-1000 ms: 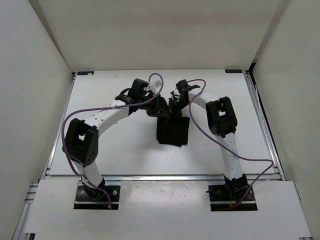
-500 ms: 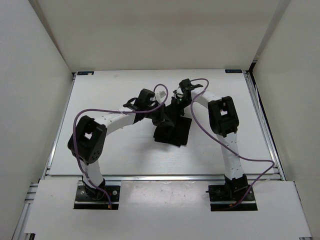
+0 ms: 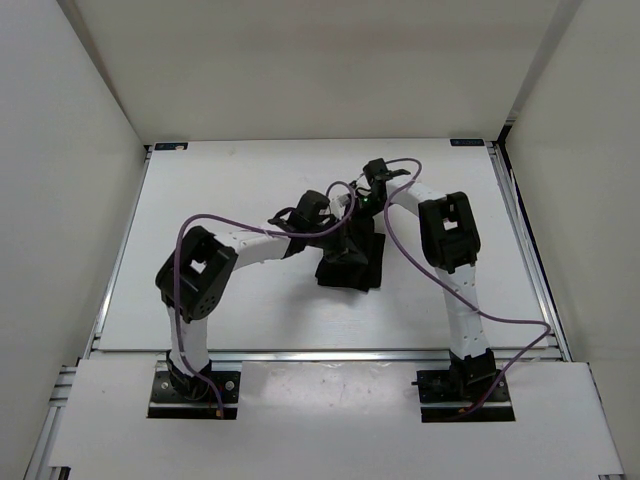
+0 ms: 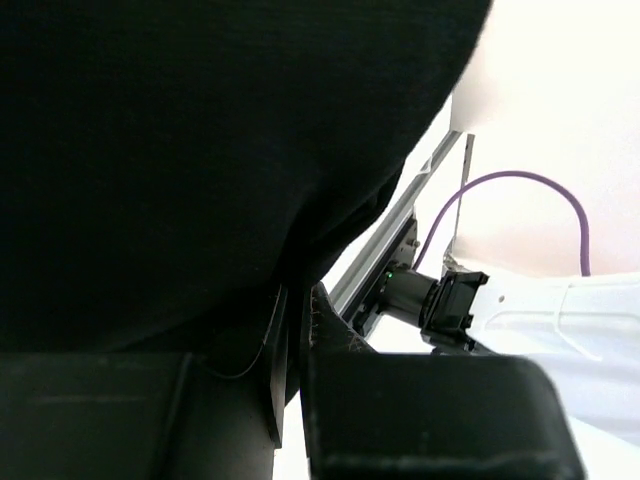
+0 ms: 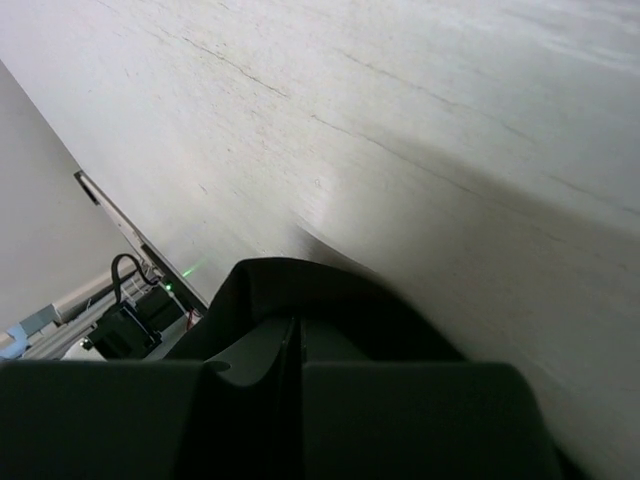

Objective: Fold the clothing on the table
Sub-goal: Fold the skirt

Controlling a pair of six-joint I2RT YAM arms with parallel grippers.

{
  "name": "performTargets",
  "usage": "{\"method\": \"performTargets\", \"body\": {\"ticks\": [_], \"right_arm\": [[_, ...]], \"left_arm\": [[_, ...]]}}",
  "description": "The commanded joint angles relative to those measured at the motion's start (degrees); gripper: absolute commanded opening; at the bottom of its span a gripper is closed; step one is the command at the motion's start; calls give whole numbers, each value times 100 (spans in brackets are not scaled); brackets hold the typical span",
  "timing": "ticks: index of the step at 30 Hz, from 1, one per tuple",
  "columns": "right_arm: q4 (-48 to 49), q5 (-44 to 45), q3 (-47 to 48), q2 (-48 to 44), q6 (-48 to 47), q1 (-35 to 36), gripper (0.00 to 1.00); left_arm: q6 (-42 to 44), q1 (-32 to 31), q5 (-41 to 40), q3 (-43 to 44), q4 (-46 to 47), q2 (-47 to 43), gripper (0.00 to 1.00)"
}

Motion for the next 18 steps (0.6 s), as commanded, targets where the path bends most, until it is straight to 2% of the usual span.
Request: {"method": "performTargets", "body": {"ticks": [1, 2, 3, 4, 5, 7, 9, 13, 18], "right_arm": [[-67, -46, -130, 135, -187, -80, 0], [-77, -20, -182, 144, -239, -54, 0], [-77, -37, -192, 144, -249, -88, 0], [-68, -37, -226, 127, -266, -62, 0], [-77, -46, -253, 92, -292, -88, 0], [-33, -20, -324, 48, -284, -115, 0], [2, -29, -411, 13, -319, -106, 0], [11, -20, -420, -40, -380, -150, 0], [-58, -98, -341, -14, -363, -326, 0]], "left_arm": [[-361, -160, 242, -7, 539, 120, 4], [-431, -152, 242, 19, 617, 155, 17], [-501, -160, 277, 63, 775, 208, 22], [-641, -117, 321, 81, 863, 252, 35], [-704, -125, 347, 142, 1012, 296, 57], [-888, -108, 443, 344, 1206, 384, 65], [-941, -116, 531, 660, 1251, 436, 79], [-1117, -64, 611, 1082, 1356, 288, 79], [-696, 480, 409, 680, 856, -668, 78]]}}
